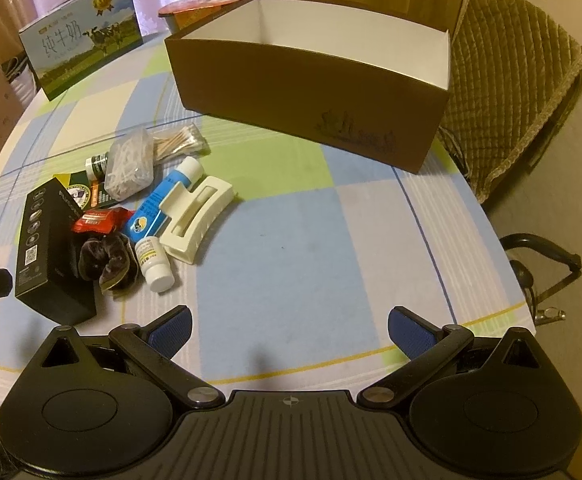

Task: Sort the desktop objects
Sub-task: 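Move both tools toward the cluster of items on the table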

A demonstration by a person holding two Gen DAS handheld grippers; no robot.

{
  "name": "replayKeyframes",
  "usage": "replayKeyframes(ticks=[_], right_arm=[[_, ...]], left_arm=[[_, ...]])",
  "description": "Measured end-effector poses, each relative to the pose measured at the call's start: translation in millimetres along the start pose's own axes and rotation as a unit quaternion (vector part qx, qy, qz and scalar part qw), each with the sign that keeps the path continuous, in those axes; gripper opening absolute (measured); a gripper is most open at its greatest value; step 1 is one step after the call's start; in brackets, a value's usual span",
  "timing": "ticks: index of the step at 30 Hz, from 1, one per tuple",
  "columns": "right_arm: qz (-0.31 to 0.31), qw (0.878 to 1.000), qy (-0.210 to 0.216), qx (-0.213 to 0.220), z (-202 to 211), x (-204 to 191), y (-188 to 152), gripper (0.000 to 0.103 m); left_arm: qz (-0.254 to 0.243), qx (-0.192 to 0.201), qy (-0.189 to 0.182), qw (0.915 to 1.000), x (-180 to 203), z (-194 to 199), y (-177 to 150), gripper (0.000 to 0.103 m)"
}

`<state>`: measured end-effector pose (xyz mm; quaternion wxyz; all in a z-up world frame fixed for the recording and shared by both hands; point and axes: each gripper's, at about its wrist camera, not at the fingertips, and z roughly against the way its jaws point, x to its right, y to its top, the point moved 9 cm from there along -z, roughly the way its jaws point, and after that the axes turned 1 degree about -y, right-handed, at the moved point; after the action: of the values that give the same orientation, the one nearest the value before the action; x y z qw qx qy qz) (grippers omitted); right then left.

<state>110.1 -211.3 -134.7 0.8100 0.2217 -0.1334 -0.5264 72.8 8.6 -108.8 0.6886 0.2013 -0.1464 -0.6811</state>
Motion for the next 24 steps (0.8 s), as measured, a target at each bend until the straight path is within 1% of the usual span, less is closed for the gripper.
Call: replayKeyframes(ticks=[5, 9, 10, 15, 18, 22, 24], right_arm=[[-0.001, 1.0, 0.001, -0.004, -6, 0, 2, 0.101], [-0.006, 1.0, 0.003, -0.004, -10, 1, 4, 0.101], [-0.008, 1.0, 0.004, -0.004, -11, 2, 5, 0.101], [-0.014, 1.0, 0.009, -0.004, -16, 2, 9, 0.101], [-0.016, 1.0, 0.009, -0.007, -19, 3, 9, 0.101], [-0.023, 1.0, 0.009, -0.011, -21, 7, 10, 0.101], [-0.027, 1.0, 0.007, -0.012, -23, 9, 10, 0.101]], left_arm=[[0.001, -0.005, 0.0, 1.0, 0, -8, 1, 0.102], [0.013, -0.011, -0.007, 0.9998, -1, -18, 1, 0.102], [0.079, -0.017, 0.021, 0.9965, -6, -20, -1, 0.102], [0.105, -0.025, -0.003, 0.9942, -7, -33, 1, 0.102], [0.112, -0.02, -0.014, 0.9934, -6, -38, 6, 0.102], [0.109, -0.016, -0.014, 0.9939, -4, -49, 14, 0.102], [0.109, -0.02, -0.015, 0.9938, -4, -58, 16, 0.099]])
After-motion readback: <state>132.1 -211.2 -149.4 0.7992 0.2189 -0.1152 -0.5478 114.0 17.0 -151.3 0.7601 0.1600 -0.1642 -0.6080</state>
